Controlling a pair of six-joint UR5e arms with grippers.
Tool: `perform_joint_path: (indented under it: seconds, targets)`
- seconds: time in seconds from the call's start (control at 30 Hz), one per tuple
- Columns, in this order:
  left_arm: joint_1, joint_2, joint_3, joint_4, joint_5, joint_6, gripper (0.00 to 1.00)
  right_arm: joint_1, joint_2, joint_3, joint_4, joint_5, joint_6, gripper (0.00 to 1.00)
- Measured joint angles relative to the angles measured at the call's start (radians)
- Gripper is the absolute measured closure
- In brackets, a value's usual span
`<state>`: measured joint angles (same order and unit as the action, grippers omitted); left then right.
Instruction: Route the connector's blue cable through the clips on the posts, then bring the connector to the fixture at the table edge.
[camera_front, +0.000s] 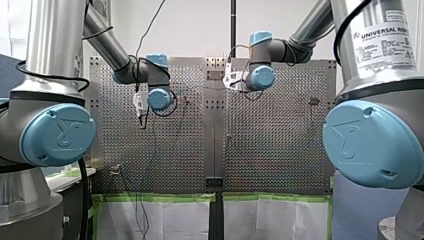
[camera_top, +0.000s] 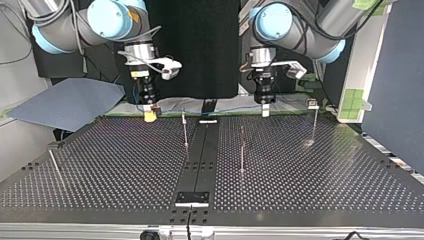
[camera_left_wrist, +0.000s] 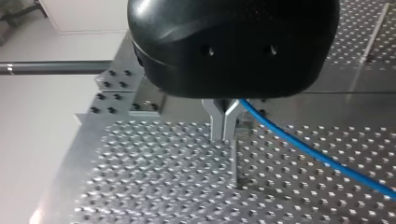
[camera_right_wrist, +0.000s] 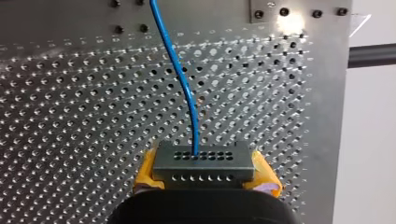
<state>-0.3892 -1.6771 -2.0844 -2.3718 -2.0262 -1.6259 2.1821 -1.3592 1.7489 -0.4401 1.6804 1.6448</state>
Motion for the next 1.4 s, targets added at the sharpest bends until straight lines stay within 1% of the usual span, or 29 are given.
perform_joint_path:
  seconds: [0.1,0.23,0.5,0.67,0.87,1.13,1.27,1.4]
  targets:
    - [0.005,-0.02,0.0,0.009,0.002,0.0,1.0,-0.002,0.014,0.001,-0.009,0.0,-0.001,1.0]
    - [0.013,-0.029,0.0,0.013,0.007,0.0,1.0,-0.003,0.041,0.001,-0.024,-0.005,0.0,1.0]
    - [0.036,-0.03,0.001,0.026,0.021,-0.001,1.0,-0.016,0.098,0.001,-0.08,-0.04,0.005,1.0]
    - [0.05,-0.031,0.003,0.046,0.032,-0.001,1.0,-0.029,0.111,0.001,-0.11,-0.072,0.009,1.0]
    - [0.062,-0.034,0.008,0.055,0.042,0.002,1.0,-0.046,0.119,0.001,-0.141,-0.106,0.017,1.0]
    - [0.065,-0.086,0.047,0.05,0.049,0.029,1.0,-0.064,0.135,0.001,-0.157,-0.129,0.02,1.0]
    - [0.068,-0.103,0.068,0.054,0.05,0.023,1.0,-0.073,0.145,0.001,-0.165,-0.144,0.02,1.0]
    - [0.071,-0.105,0.096,0.041,0.051,0.019,1.0,-0.082,0.151,-0.001,-0.174,-0.156,0.02,1.0]
